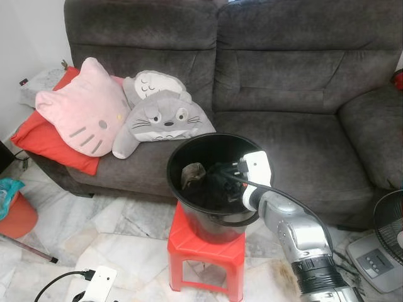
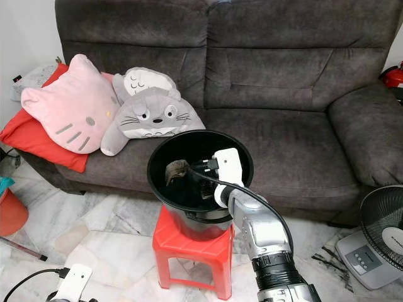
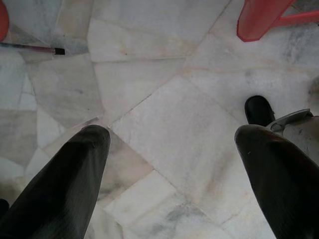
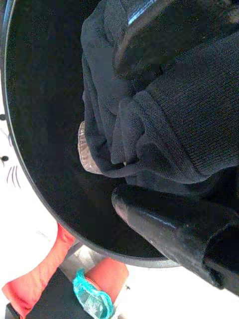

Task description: Hang hanger

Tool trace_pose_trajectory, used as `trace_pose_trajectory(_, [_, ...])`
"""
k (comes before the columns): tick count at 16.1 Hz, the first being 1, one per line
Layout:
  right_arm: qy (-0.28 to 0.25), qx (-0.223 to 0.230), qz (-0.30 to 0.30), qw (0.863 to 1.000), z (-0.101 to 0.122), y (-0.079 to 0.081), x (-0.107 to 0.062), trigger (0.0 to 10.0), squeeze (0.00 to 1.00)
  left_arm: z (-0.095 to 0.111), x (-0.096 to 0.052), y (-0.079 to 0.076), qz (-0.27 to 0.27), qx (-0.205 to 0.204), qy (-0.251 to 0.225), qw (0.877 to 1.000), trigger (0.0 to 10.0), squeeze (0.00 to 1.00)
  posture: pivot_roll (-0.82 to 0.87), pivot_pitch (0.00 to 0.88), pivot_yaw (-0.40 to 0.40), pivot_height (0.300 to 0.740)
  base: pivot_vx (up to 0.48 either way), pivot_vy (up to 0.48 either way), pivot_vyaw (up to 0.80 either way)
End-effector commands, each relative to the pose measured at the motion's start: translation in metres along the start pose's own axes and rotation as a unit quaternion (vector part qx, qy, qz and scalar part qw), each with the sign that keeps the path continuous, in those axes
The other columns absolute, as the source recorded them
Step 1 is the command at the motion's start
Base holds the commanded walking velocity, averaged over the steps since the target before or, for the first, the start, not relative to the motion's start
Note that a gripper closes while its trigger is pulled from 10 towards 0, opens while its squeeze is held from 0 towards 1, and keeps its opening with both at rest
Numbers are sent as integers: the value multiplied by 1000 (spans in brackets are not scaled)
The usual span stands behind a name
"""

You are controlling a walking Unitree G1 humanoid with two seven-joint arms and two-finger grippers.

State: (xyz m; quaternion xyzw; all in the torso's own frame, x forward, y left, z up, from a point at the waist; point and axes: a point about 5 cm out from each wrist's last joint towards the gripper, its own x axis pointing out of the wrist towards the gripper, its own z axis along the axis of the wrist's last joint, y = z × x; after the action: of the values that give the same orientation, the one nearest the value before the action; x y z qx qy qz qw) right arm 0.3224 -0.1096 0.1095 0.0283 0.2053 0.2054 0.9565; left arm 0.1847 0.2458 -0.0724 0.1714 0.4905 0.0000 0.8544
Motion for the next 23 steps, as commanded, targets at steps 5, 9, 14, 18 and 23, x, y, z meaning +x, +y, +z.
trace_pose_trajectory(5, [5, 6, 0, 1000, 0, -3, 2, 0, 0, -2, 0, 5, -1, 9, 9, 1000, 10000, 0, -103, 0, 79, 740, 0, 0, 0])
trace_pose_trajectory(9, [5, 7, -1, 1000, 0, -4, 1, 0, 0, -2, 0, 5, -3, 12, 10, 1000, 10000, 0, -105, 0, 81, 740, 0, 0, 0])
trace_pose_trajectory(14, [1, 6, -2, 1000, 1, -6, 0, 0, 0, -1, 0, 6, -4, 14, 10, 1000, 10000, 0, -105, 0, 82, 740, 0, 0, 0])
trace_pose_trajectory(18, [-3, 7, 2, 1000, 2, -5, 1, 0, 0, -1, 0, 6, -6, 16, 12, 1000, 10000, 0, -103, 0, 83, 740, 0, 0, 0])
trace_pose_trajectory(23, [-13, 3, 6, 1000, 5, -3, 1, 0, 0, -1, 0, 6, -6, 18, 12, 1000, 10000, 0, -102, 0, 84, 740, 0, 0, 0])
